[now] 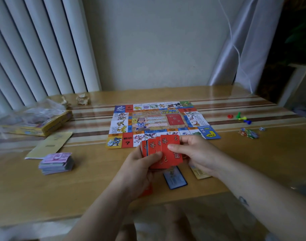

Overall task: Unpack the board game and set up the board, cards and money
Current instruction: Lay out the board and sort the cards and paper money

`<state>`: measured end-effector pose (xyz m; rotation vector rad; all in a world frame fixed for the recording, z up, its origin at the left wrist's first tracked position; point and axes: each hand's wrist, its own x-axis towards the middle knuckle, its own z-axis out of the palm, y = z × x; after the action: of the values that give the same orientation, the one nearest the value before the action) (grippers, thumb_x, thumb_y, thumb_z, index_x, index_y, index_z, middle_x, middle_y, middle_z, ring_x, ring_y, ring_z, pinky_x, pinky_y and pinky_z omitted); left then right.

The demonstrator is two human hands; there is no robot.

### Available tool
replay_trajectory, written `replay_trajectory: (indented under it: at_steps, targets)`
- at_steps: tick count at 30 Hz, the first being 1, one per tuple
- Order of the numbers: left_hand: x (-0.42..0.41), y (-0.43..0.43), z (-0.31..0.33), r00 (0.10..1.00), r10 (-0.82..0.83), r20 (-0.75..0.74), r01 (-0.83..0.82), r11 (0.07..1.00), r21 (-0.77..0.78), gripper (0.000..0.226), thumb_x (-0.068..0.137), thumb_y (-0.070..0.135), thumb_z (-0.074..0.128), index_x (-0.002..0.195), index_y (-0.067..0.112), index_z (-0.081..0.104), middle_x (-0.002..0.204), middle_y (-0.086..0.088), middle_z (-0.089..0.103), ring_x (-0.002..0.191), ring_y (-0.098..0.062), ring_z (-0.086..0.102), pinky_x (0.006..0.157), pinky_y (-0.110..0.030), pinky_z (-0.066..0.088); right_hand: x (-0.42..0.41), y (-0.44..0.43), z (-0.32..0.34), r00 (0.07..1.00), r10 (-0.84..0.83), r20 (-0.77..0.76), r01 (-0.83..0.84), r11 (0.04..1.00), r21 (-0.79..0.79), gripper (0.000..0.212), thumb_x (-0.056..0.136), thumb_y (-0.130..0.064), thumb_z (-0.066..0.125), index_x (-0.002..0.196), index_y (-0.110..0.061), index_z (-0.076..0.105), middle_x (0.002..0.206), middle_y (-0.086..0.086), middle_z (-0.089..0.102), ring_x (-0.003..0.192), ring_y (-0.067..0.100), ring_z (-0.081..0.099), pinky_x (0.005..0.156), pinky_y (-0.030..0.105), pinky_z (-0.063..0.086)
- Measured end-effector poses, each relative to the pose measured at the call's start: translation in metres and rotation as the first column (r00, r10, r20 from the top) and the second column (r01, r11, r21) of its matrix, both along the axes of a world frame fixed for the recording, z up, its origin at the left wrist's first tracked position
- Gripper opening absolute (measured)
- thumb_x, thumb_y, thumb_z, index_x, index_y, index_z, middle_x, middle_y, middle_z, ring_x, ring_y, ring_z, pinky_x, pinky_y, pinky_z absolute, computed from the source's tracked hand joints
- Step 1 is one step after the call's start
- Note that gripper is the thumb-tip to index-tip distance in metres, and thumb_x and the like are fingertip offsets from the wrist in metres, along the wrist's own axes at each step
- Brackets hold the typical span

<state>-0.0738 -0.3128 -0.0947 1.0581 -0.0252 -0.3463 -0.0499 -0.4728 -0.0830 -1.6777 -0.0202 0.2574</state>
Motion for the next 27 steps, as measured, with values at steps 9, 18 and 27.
replay_trajectory:
  at_steps: [9, 18, 27]
  targets:
    - [-0.003, 0.042, -0.001, 0.990, 0.140, 0.000, -0.140, 0.990, 0.019, 0.022, 0.087, 0.007, 0.058, 0.108, 0.010, 0.060, 0.096, -0.012, 0.073, 0.084, -0.021, 0.071, 0.073, -0.033, 0.058, 0.010, 0.045, 0.001, 0.996, 0.044, 0.076, -0.040, 0.998, -0.055, 0.008, 0.086, -0.015, 0.067, 0.093, -0.015, 0.070, 0.094, 0.005, 0.074, 0.091, 0.021, 0.070, 0.092, 0.046, 0.052]
    - [-0.011, 0.067, -0.005, 0.983, 0.177, 0.053, -0.179, 0.983, 0.047, 0.021, 0.087, 0.002, 0.057, 0.107, 0.010, 0.060, 0.096, -0.013, 0.073, 0.087, -0.024, 0.071, 0.073, -0.032, 0.059, 0.008, 0.071, 0.004, 0.984, 0.156, 0.087, -0.148, 0.985, -0.093, 0.018, 0.087, -0.011, 0.066, 0.103, -0.020, 0.063, 0.094, 0.004, 0.074, 0.087, 0.020, 0.072, 0.087, 0.043, 0.055]
    - [-0.014, 0.073, -0.006, 0.980, 0.193, 0.046, -0.195, 0.980, 0.043, 0.017, 0.091, 0.007, 0.053, 0.107, 0.009, 0.059, 0.095, -0.011, 0.073, 0.089, -0.022, 0.070, 0.077, -0.032, 0.057, 0.006, 0.071, 0.013, 0.965, 0.150, 0.215, -0.102, 0.971, -0.217, 0.022, 0.088, -0.010, 0.065, 0.100, -0.027, 0.057, 0.078, -0.002, 0.074, 0.072, 0.015, 0.072, 0.070, 0.034, 0.059]
